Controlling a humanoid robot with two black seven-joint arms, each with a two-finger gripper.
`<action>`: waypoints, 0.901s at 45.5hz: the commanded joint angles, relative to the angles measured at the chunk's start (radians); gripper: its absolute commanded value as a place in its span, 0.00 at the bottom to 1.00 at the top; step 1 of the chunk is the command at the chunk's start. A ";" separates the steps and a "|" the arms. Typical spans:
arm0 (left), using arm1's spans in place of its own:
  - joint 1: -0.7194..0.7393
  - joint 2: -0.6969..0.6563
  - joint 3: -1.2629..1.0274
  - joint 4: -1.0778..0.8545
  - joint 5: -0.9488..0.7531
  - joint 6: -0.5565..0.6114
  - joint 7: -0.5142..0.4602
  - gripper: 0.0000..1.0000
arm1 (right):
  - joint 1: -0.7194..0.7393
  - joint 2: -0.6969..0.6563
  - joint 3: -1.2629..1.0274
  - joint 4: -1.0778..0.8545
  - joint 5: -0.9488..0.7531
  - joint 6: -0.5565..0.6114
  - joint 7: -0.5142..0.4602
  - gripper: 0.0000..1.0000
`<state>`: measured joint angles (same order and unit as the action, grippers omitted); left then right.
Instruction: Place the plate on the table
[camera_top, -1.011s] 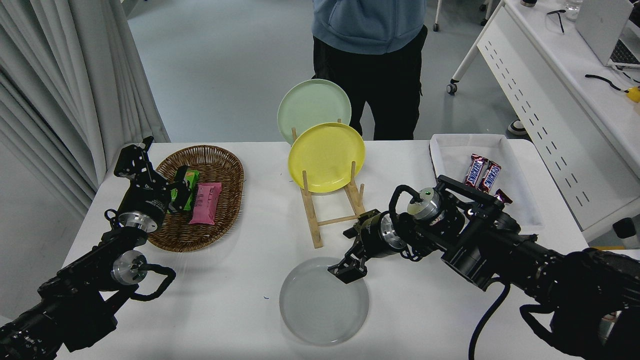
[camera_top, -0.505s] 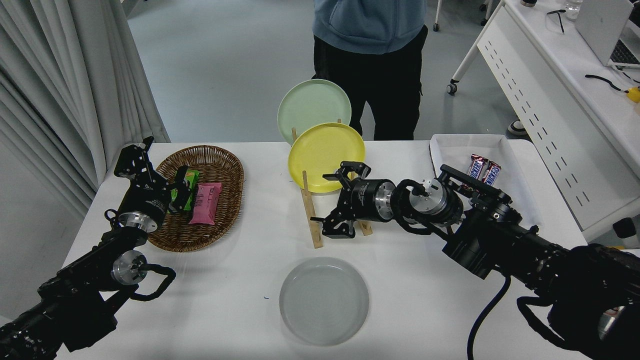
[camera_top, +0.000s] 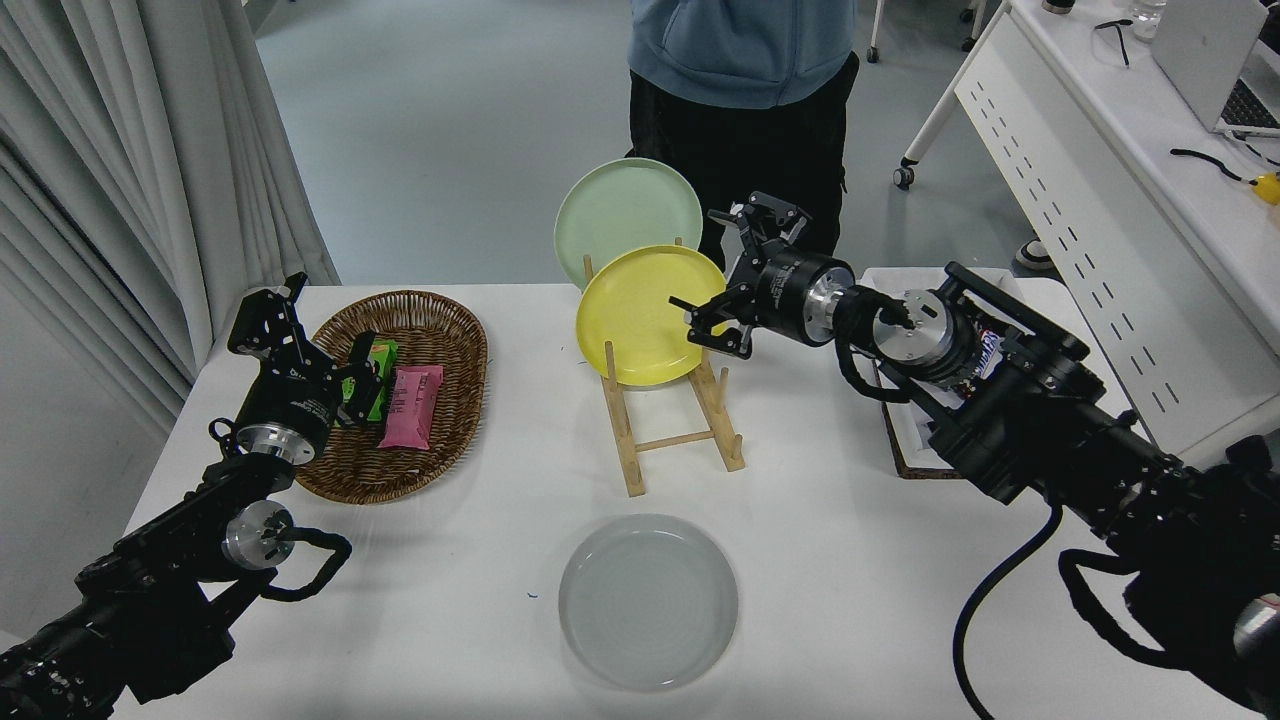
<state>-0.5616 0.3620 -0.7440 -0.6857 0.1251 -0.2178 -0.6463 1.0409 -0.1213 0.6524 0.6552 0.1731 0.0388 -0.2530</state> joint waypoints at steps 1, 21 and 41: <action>0.000 0.000 0.000 0.000 -0.001 0.000 0.000 1.00 | 0.001 -0.097 0.041 0.007 -0.049 0.038 0.012 1.00; -0.001 0.000 0.000 0.000 -0.001 0.000 0.000 1.00 | -0.208 -0.155 0.354 0.153 -0.254 0.084 0.054 1.00; 0.000 0.000 0.000 0.000 -0.001 0.000 0.000 1.00 | -0.374 -0.077 0.556 0.115 -0.391 0.136 0.316 1.00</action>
<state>-0.5616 0.3620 -0.7440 -0.6857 0.1248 -0.2178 -0.6462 0.7437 -0.2407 1.0785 0.7946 -0.1281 0.1503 -0.0808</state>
